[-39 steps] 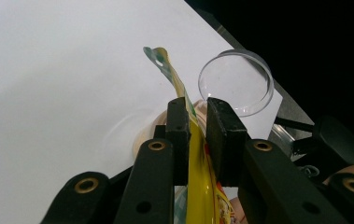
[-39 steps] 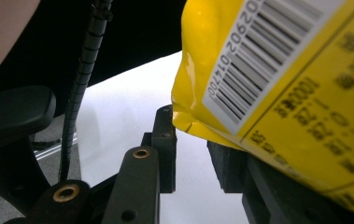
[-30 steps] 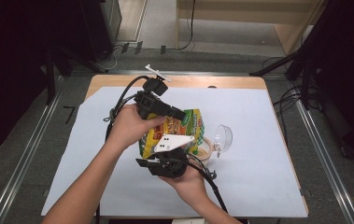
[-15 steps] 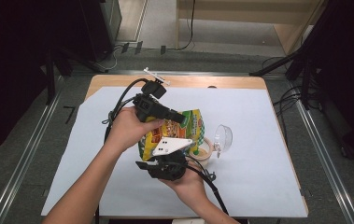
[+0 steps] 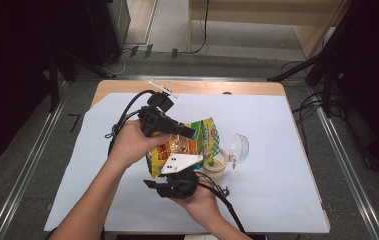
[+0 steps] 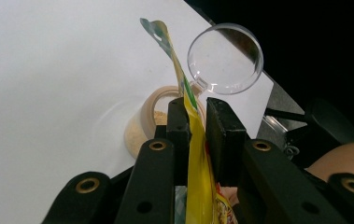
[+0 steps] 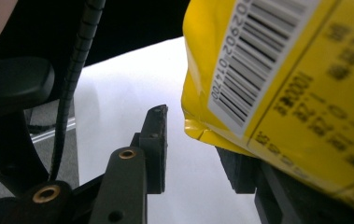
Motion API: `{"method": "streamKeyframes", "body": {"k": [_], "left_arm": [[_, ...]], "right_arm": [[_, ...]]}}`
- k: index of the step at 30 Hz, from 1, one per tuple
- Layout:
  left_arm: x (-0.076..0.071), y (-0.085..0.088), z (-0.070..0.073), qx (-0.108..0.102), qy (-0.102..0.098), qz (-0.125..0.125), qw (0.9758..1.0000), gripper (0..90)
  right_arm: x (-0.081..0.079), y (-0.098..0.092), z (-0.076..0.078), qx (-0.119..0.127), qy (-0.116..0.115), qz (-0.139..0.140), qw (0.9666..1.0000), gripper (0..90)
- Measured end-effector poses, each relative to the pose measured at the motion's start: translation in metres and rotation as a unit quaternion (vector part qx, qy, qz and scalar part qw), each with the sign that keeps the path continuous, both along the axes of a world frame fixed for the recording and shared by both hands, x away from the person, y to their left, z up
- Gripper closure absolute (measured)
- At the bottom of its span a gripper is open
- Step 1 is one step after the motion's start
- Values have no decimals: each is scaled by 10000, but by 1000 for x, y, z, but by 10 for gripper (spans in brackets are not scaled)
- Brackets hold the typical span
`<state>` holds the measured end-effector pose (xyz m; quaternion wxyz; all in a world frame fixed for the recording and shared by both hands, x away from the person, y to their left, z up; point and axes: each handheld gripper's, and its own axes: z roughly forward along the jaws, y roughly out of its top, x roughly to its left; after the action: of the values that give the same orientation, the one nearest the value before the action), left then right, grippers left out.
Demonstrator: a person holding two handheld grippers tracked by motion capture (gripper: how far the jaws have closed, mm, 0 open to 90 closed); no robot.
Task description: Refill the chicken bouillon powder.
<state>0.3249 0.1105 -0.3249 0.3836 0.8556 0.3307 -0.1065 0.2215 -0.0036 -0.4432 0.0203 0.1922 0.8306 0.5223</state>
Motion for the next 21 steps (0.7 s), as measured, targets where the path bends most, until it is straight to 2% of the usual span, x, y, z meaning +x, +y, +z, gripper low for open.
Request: {"method": "streamKeyframes", "body": {"k": [5,10,13,17,21], "left_arm": [[-1,8,-7,-113,34,44,9999,806],[-3,11,-8,-33,0,3,10000,813],[-3,12,-9,-74,33,28,10000,820],[-2,13,-12,-90,75,16,9999,828],[-2,14,-16,-137,122,-3,9998,829]], "right_arm": [[-1,1,-6,-80,-63,57,9999,653],[-1,2,-10,-112,-58,123,9998,637],[-1,3,-12,-119,-92,129,9998,632],[-2,2,-15,-177,-134,41,9997,614],[-2,-2,-20,-184,-47,-24,9998,600]]}}
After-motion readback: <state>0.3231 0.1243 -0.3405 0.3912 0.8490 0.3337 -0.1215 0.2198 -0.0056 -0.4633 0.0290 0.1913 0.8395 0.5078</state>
